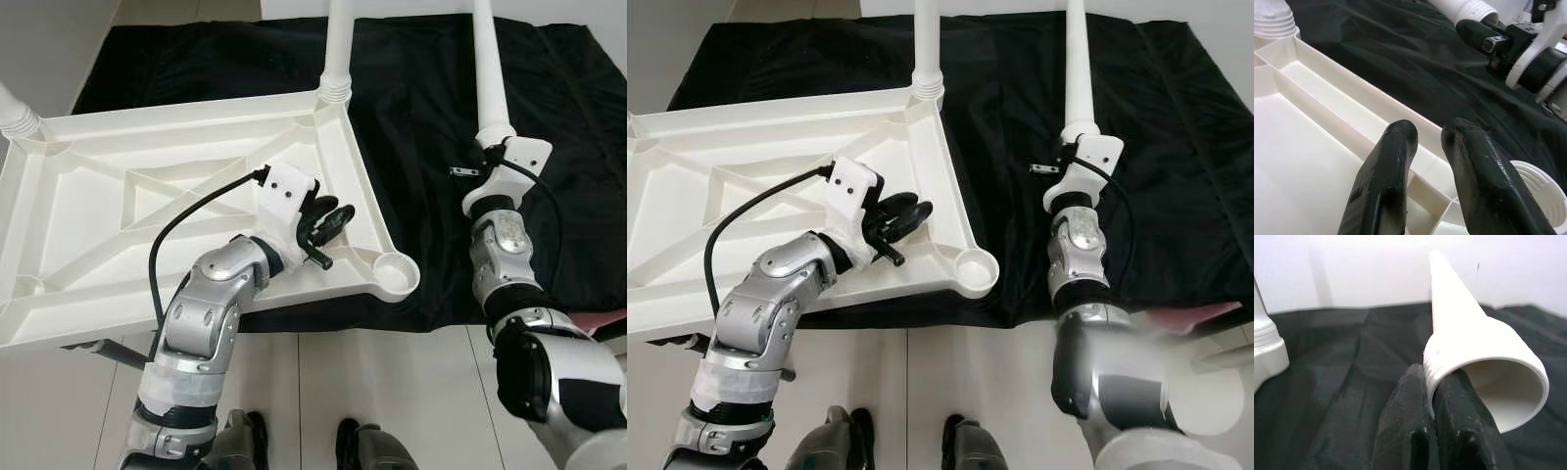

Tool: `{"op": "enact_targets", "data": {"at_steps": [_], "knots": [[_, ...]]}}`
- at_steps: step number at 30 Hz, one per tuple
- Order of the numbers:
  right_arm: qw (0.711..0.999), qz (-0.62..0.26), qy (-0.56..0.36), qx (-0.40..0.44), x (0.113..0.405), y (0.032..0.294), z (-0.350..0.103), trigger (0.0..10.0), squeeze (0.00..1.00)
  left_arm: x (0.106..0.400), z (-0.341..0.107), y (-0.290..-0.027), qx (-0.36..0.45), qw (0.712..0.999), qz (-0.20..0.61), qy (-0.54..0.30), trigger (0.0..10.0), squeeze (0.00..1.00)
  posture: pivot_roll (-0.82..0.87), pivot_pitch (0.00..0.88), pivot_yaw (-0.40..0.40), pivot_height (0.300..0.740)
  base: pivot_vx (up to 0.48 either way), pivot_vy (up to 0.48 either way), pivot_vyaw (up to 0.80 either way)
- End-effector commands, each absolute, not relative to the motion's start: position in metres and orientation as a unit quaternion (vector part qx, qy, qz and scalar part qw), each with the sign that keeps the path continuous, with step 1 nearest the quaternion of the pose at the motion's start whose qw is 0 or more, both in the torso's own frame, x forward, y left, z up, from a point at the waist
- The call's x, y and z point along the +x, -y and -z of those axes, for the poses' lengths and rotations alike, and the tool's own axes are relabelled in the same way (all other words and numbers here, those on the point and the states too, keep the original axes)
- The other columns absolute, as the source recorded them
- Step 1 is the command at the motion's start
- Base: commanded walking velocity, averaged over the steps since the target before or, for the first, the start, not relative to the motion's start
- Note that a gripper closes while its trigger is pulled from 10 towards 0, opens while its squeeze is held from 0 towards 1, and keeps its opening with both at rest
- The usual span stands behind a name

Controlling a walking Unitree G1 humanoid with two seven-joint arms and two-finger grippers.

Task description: Building children table

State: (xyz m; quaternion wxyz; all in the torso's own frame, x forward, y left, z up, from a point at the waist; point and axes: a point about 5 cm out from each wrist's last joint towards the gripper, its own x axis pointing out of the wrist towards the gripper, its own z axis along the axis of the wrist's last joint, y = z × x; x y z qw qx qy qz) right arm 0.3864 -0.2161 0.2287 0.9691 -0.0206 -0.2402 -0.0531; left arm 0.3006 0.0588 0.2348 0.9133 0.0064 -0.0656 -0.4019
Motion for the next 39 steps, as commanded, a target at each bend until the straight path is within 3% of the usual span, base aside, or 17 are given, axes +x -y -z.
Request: {"op": "enact_targets", "data": {"at_steps": [1, 8, 16, 17, 23, 29, 30, 39], "knots": [[0.963, 0.049, 0.261, -0.036, 0.382, 0.211, -0.229, 10.0, 0.0, 0.304, -0.233, -0.061, 0.003, 0.92, 0.386, 0.065, 10.0, 0.0, 0.05, 0.106, 0.001, 0.74, 0.0, 0.0, 0.0], [0.947, 0.008, 0.312, -0.081, 0.365, 0.184, -0.229, 10.0, 0.0, 0.311, -0.234, -0.069, 0.04, 0.926, 0.364, 0.085, 10.0, 0.0, 0.03, 0.058, 0.018, 0.74, 0.0, 0.0, 0.0], [0.929, -0.013, 0.357, -0.095, 0.358, 0.17, -0.245, 10.0, 0.0, 0.319, -0.234, -0.071, 0.016, 0.921, 0.381, 0.078, 10.0, 0.0, 0.01, 0.034, 0.029, 0.74, 0.0, 0.0, 0.0], [0.91, -0.03, 0.403, -0.095, 0.35, 0.161, -0.26, 10.0, 0.0, 0.32, -0.234, -0.071, 0.011, 0.916, 0.393, 0.078, 10.0, 1.0, 0.0, 0.02, 0.034, 0.74, 0.0, 0.0, 0.0], [0.871, -0.071, 0.473, -0.114, 0.332, 0.137, -0.286, 10.0, 0.0, 0.32, -0.232, -0.068, 0.015, 0.904, 0.42, 0.072, 10.0, 1.0, -0.01, 0.015, 0.035, 0.74, 0.0, 0.0, 0.0], [0.865, -0.082, 0.481, -0.118, 0.327, 0.132, -0.29, 10.0, 0.0, 0.32, -0.235, -0.068, 0.006, 0.9, 0.429, 0.077, 10.0, 1.0, -0.01, 0.015, 0.036, 0.74, 0.0, 0.0, 0.0], [0.863, -0.091, 0.482, -0.123, 0.326, 0.13, -0.29, 10.0, 0.0, 0.321, -0.24, -0.071, -0.01, 0.898, 0.432, 0.078, 10.0, 0.0, -0.01, 0.019, 0.035, 0.74, 0.0, 0.0, 0.0], [0.864, -0.145, 0.458, -0.153, 0.317, 0.122, -0.273, 10.0, 0.0, 0.338, -0.272, -0.108, -0.14, 0.884, 0.438, 0.079, 10.0, 0.0, 0.0, 0.019, 0.021, 0.74, 0.0, 0.0, 0.0]]}}
